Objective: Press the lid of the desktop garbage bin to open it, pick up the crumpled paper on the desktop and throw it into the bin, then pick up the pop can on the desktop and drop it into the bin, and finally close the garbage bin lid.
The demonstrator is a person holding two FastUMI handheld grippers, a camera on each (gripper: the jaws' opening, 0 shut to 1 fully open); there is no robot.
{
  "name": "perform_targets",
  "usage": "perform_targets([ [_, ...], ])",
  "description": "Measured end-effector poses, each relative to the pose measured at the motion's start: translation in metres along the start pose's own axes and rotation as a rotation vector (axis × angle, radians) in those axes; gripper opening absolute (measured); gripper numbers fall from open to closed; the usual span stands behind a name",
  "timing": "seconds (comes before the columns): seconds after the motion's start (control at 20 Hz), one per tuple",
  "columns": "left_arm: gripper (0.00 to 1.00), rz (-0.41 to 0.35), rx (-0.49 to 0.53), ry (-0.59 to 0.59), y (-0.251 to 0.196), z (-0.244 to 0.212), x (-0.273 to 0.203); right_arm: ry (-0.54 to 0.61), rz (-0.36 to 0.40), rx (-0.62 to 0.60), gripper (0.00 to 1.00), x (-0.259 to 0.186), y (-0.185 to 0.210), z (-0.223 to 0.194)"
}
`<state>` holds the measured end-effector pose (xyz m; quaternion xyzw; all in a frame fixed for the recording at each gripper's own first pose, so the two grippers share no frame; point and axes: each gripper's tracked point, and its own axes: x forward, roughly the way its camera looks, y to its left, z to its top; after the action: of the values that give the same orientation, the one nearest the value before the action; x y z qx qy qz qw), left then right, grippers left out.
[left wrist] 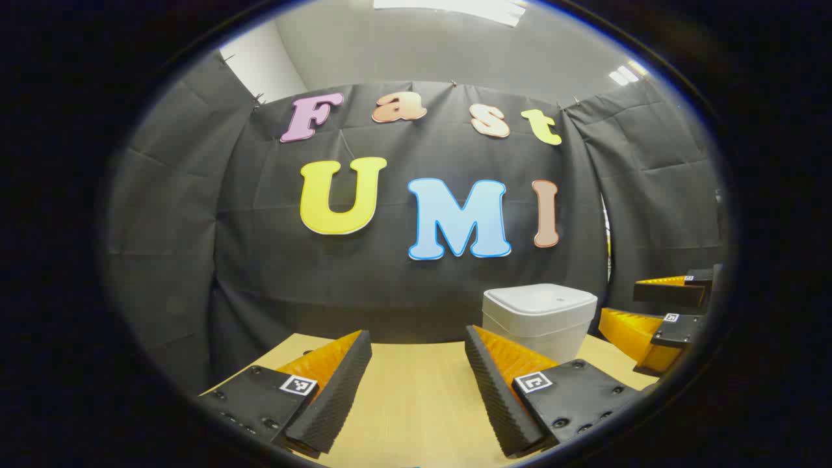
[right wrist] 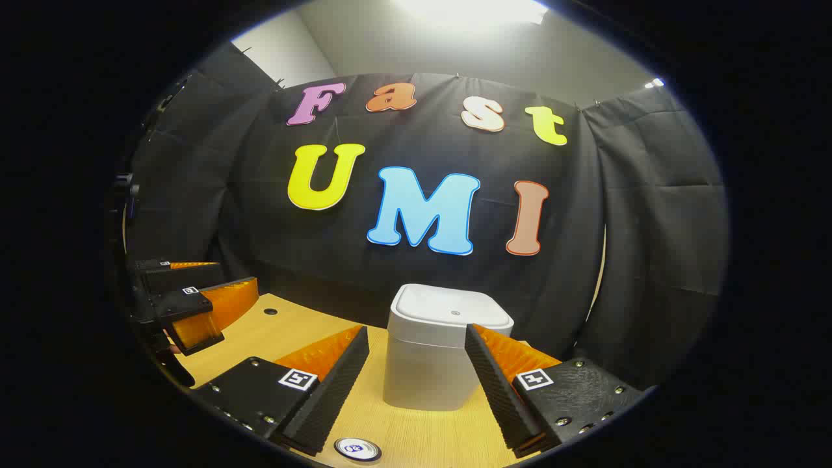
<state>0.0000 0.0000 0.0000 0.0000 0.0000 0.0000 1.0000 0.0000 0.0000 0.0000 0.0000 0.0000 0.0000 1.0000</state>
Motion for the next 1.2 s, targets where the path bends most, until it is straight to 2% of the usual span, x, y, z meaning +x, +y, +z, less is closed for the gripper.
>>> perform_targets([
  [0.3,0.95,-0.022,-0.004,0.002,-0.005,-0.001,-0.004,0.004,-0.013,0.002,0.96,-0.006,-0.002,-0.002],
  [0.45,0.95,-0.029,-0.005,0.004,-0.006,0.000,-0.004,0.006,-0.023,0.006,0.90,-0.008,-0.004,-0.001],
  [0.6,0.95,-0.034,-0.009,0.008,-0.007,-0.002,-0.007,0.011,-0.026,0.008,0.90,-0.010,-0.005,-0.004],
  [0.65,0.95,-0.035,-0.010,0.011,-0.007,-0.002,-0.007,0.012,-0.032,0.005,0.83,-0.011,-0.006,-0.004],
  [0.8,0.95,-0.038,-0.011,0.016,-0.007,-0.005,-0.009,0.021,-0.041,-0.002,0.76,-0.013,-0.008,-0.007],
  [0.85,0.95,-0.038,-0.009,0.016,-0.007,-0.003,-0.009,0.024,-0.041,-0.003,0.55,-0.012,-0.006,-0.008],
  [0.9,0.95,-0.037,-0.008,0.016,-0.006,-0.003,-0.010,0.026,-0.036,-0.004,0.52,-0.012,-0.005,-0.009],
  [1.05,0.95,-0.035,-0.009,0.017,-0.005,-0.004,-0.012,0.039,-0.027,0.004,0.52,-0.013,-0.003,-0.011],
  [1.1,0.95,-0.034,-0.009,0.017,-0.005,-0.004,-0.012,0.036,-0.021,0.012,0.35,-0.018,-0.002,-0.011],
  [1.15,0.95,-0.032,-0.009,0.017,-0.004,-0.004,-0.013,0.044,-0.017,0.017,0.31,-0.012,-0.001,-0.015],
  [1.2,0.95,-0.030,-0.010,0.018,-0.003,-0.006,-0.014,0.048,-0.047,0.016,0.31,-0.016,-0.011,-0.016],
])
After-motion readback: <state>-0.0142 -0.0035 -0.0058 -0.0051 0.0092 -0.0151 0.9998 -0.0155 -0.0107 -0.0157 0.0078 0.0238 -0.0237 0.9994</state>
